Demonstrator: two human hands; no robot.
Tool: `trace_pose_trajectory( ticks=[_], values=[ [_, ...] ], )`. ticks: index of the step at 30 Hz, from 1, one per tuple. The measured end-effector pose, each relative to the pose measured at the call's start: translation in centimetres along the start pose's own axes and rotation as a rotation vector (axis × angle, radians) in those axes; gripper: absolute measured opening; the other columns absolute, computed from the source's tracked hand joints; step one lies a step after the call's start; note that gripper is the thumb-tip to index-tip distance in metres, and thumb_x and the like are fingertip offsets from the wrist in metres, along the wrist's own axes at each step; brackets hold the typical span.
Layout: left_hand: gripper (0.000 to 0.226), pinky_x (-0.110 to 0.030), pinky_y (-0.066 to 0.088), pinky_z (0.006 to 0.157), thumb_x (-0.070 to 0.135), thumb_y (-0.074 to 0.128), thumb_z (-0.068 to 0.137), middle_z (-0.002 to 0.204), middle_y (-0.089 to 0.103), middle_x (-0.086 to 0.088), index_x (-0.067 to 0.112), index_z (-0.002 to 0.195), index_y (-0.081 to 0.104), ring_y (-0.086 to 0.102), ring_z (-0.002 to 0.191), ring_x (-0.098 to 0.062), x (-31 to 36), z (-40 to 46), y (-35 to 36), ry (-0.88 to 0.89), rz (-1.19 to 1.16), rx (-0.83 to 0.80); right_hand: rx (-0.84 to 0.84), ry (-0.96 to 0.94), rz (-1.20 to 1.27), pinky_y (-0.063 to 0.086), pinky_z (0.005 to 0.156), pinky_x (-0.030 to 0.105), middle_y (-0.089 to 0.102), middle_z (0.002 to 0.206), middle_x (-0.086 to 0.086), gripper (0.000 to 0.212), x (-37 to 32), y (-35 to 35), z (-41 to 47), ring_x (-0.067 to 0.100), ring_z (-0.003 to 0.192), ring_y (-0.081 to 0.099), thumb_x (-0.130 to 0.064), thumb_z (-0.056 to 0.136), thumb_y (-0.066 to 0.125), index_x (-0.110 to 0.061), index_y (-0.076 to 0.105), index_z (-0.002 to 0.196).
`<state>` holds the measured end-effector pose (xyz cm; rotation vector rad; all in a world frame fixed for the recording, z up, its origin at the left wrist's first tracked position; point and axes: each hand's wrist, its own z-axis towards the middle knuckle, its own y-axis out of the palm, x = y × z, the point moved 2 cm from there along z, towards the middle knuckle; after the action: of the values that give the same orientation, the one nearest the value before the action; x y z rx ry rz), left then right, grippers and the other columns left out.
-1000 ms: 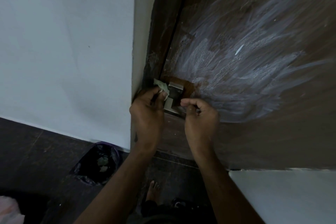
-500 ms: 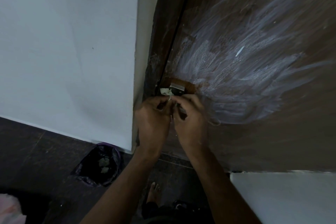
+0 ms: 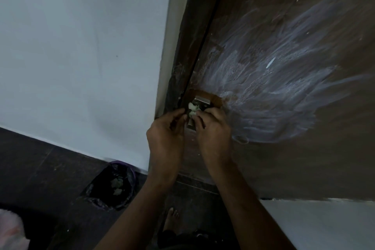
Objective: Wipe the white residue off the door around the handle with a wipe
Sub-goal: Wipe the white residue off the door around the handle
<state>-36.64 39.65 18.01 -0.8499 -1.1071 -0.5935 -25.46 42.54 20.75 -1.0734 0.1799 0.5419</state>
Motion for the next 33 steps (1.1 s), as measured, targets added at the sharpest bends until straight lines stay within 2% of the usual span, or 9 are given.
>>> trace_pose_trajectory(
  ticks=[6, 8, 12, 16, 19, 22, 26, 29, 33],
  values=[
    [0.023, 0.005, 0.038, 0.081, 0.016, 0.071, 0.091, 0.101, 0.074, 0.015, 0.025, 0.111, 0.076, 0.061, 0.093, 0.009, 0.8, -0.7, -0.5, 0.015, -0.001, -0.040, 0.133, -0.159, -0.027, 0.058, 0.079, 0.038, 0.069, 0.091, 0.014, 0.011, -2.0, 0.0, 0.9, 0.029, 0.085, 0.067, -0.001, 0.084, 0.075, 0.000, 0.075, 0.094],
    [0.020, 0.005, 0.037, 0.081, 0.019, 0.072, 0.091, 0.101, 0.076, 0.008, 0.023, 0.110, 0.077, 0.060, 0.092, 0.007, 0.8, -0.6, -0.9, 0.021, 0.002, -0.029, 0.229, -0.153, -0.015, 0.054, 0.089, 0.031, 0.070, 0.094, 0.015, 0.009, -1.4, -0.8, 0.9, 0.026, 0.091, 0.065, 0.000, 0.087, 0.073, 0.002, 0.075, 0.095],
    [0.022, 0.000, 0.041, 0.085, 0.023, 0.072, 0.091, 0.105, 0.075, 0.005, 0.021, 0.113, 0.076, 0.062, 0.093, 0.003, 0.9, -0.2, -1.1, 0.047, 0.007, -0.052, 0.338, -0.114, -0.008, 0.042, 0.092, 0.013, 0.068, 0.090, 0.013, 0.008, -0.2, -2.0, 1.2, 0.016, 0.089, 0.058, -0.002, 0.089, 0.073, 0.003, 0.075, 0.096],
    [0.028, -0.003, 0.044, 0.088, 0.021, 0.072, 0.092, 0.109, 0.074, 0.007, 0.022, 0.119, 0.073, 0.064, 0.097, 0.002, 1.6, -0.1, -0.8, 0.087, -0.015, -0.069, 0.256, -0.167, -0.031, 0.057, 0.086, 0.032, 0.070, 0.092, 0.016, 0.009, -1.0, -0.9, 0.5, 0.028, 0.087, 0.068, 0.000, 0.087, 0.074, 0.003, 0.076, 0.096],
    [0.027, -0.002, 0.043, 0.088, 0.022, 0.071, 0.092, 0.110, 0.072, 0.011, 0.025, 0.120, 0.072, 0.064, 0.098, 0.003, 2.1, -0.2, -0.8, 0.113, -0.035, -0.076, 0.273, -0.052, -0.001, 0.051, 0.083, 0.023, 0.071, 0.093, 0.015, 0.012, 0.1, -1.5, 0.2, 0.022, 0.088, 0.066, -0.003, 0.086, 0.074, 0.000, 0.077, 0.097],
    [0.027, 0.002, 0.040, 0.086, 0.023, 0.071, 0.092, 0.104, 0.067, 0.018, 0.025, 0.118, 0.072, 0.063, 0.097, 0.005, 2.3, -0.4, -1.0, 0.111, -0.035, -0.064, 0.261, 0.077, 0.036, 0.056, 0.076, 0.025, 0.073, 0.093, 0.014, 0.013, 0.7, -2.2, 0.3, 0.026, 0.084, 0.070, -0.004, 0.086, 0.075, 0.000, 0.076, 0.098],
    [0.025, 0.000, 0.041, 0.086, 0.024, 0.069, 0.093, 0.109, 0.069, 0.015, 0.022, 0.118, 0.073, 0.063, 0.097, 0.009, 2.6, -0.9, -1.0, 0.059, -0.090, -0.083, 0.220, 0.061, 0.016, 0.061, 0.074, 0.036, 0.073, 0.092, 0.016, 0.009, -0.2, -2.1, 0.8, 0.030, 0.084, 0.071, 0.001, 0.085, 0.074, 0.002, 0.076, 0.094],
    [0.029, -0.001, 0.042, 0.086, 0.017, 0.066, 0.095, 0.115, 0.069, 0.014, 0.023, 0.123, 0.069, 0.061, 0.103, 0.013, 2.9, -1.0, -0.8, 0.042, -0.177, -0.132, 0.104, -0.033, -0.022, 0.055, 0.078, 0.027, 0.071, 0.094, 0.014, 0.011, -0.2, -2.3, 0.2, 0.027, 0.087, 0.069, 0.001, 0.086, 0.072, 0.000, 0.075, 0.096],
    [0.039, -0.011, 0.048, 0.092, 0.001, 0.065, 0.092, 0.116, 0.069, 0.003, 0.014, 0.128, 0.066, 0.064, 0.108, 0.000, 3.4, -0.9, -0.5, 0.153, -0.168, -0.197, -0.006, -0.059, 0.026, 0.054, 0.074, 0.022, 0.069, 0.098, 0.009, 0.015, -0.7, -2.7, -0.8, 0.019, 0.087, 0.067, -0.001, 0.088, 0.070, -0.004, 0.075, 0.102]
  ],
)
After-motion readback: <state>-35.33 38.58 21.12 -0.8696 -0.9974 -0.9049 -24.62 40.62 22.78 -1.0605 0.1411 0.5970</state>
